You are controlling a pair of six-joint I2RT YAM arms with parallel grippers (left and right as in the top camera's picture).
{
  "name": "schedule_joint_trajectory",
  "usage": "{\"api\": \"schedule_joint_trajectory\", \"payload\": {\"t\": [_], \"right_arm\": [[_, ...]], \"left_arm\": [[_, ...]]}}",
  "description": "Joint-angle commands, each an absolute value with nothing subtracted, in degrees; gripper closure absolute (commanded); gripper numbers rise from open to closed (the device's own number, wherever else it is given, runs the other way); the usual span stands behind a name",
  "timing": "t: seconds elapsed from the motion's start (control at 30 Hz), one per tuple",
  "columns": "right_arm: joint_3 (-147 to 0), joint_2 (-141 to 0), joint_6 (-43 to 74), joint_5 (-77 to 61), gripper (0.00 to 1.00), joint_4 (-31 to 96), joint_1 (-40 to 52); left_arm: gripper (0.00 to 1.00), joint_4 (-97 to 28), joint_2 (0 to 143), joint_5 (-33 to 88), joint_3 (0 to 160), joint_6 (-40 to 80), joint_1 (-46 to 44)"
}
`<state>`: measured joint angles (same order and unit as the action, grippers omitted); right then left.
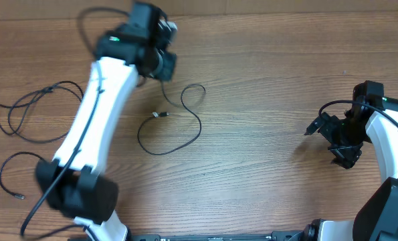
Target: Untangle cables
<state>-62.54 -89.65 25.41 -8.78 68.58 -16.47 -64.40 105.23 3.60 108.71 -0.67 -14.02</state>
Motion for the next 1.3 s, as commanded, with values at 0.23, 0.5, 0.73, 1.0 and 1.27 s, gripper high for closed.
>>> {"api": "schedule_joint_trajectory", "payload": {"t": [0.23,0.5,0.73,1.0,1.27], "right_arm": [[-62.19,-89.82,24.99,-9.08,0.00,67.77,-16.58],[-62.19,-89.82,24.99,-9.08,0.00,67.61,-16.58],[-62.19,-89.82,24.99,-9.10,0.00,67.77,-16.58],[-62.19,-89.82,25.02,-9.10,0.00,67.77,-16.58],[-62.19,-89.82,24.99,-9.10,0.00,67.79,-16.58]], "left_arm": [[0.96,-79.31,99.94,-7.05,112.05,-0.82,-5.91],[0.55,-84.84,100.55,-0.97,106.26,0.40,-4.95],[0.31,-84.77,100.60,1.19,104.77,0.40,-4.95],[0.26,-81.28,100.64,8.62,103.94,0.34,-6.35],[0.12,-75.16,101.93,8.60,97.19,-0.08,-12.19]]}}
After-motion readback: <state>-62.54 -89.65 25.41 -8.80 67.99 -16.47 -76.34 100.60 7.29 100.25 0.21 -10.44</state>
